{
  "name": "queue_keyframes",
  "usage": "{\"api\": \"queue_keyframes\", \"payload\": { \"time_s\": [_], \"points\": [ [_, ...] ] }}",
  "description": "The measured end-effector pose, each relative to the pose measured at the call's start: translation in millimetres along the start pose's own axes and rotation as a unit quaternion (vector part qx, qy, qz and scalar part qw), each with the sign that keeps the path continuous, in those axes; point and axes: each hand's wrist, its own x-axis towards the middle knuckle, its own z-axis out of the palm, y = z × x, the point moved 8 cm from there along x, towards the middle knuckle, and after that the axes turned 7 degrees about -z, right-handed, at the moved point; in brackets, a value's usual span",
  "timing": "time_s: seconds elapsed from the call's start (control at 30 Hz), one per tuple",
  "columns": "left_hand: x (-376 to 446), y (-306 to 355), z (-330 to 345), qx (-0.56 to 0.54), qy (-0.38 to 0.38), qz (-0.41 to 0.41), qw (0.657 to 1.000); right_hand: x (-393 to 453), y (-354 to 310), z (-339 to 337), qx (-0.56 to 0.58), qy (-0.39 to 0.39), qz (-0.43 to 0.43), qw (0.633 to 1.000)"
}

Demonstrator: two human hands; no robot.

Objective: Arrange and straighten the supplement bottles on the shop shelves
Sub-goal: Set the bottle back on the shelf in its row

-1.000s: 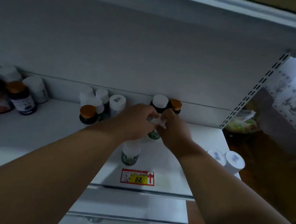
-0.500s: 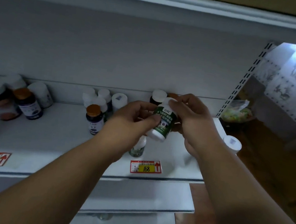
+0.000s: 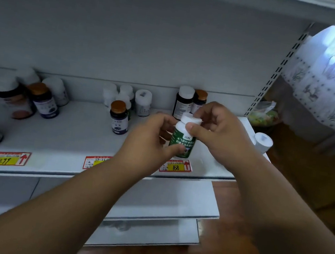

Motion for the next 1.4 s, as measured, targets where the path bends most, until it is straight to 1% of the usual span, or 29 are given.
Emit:
{"api": "queue_keyframes", "payload": {
  "time_s": [0.03, 0.1, 0.2, 0.3, 0.33, 0.43, 0.53, 0.63, 0.83, 1.0, 1.07, 1.13, 1.27, 1.4],
  "points": [
    [4.0, 2.4, 0.0, 0.058, 0.009, 0.007, 0.998, 1.3, 0.2, -2.0, -0.041, 0.003, -0.014, 0.999],
    [16.8, 4.8, 2.7, 0.130, 0.016, 0.015, 0.991, 3.8, 4.0, -4.1, -0.085, 0.013, -0.031, 0.996],
    [36.9, 4.5, 11.7, 0.198, 0.025, 0.024, 0.980, 9.8, 18.2, -2.4, -0.114, 0.018, -0.044, 0.992],
    [50.1, 5.6, 25.2, 0.289, 0.049, 0.053, 0.955, 17.4, 42.2, -0.2, -0.127, 0.014, -0.035, 0.991],
    [54.5, 3.2, 30.2, 0.319, 0.050, 0.048, 0.945, 19.3, 50.5, 1.3, -0.128, 0.010, -0.034, 0.991],
    [70.8, -12.0, 40.8, 0.391, 0.026, -0.009, 0.920, 23.6, 74.0, 10.1, -0.116, -0.018, -0.029, 0.993],
    [80.8, -26.6, 47.6, 0.423, -0.002, -0.047, 0.905, 27.3, 87.5, 18.5, -0.128, -0.051, -0.043, 0.989],
    [84.3, -37.3, 54.9, 0.446, -0.022, -0.054, 0.893, 28.0, 94.5, 23.6, -0.137, -0.071, -0.055, 0.986],
    [86.2, -46.8, 64.1, 0.444, -0.033, -0.056, 0.893, 25.7, 103.6, 28.9, -0.150, -0.089, -0.051, 0.983],
    [85.0, -49.3, 65.5, 0.409, -0.040, -0.067, 0.909, 25.7, 104.5, 29.3, -0.153, -0.080, -0.040, 0.984],
    [84.2, -48.0, 62.0, 0.379, -0.042, -0.068, 0.922, 25.5, 103.8, 28.9, -0.164, -0.076, -0.040, 0.983],
    [83.5, -42.8, 55.8, 0.344, -0.038, -0.056, 0.936, 26.0, 100.0, 26.5, -0.171, -0.055, -0.042, 0.983],
    [85.0, -30.4, 42.9, 0.260, -0.045, -0.027, 0.964, 33.3, 81.3, 20.2, -0.182, 0.011, -0.051, 0.982],
    [92.8, -24.8, 32.0, 0.238, -0.042, 0.011, 0.970, 50.8, 64.3, 17.8, -0.182, 0.039, -0.050, 0.981]
  ]
}}
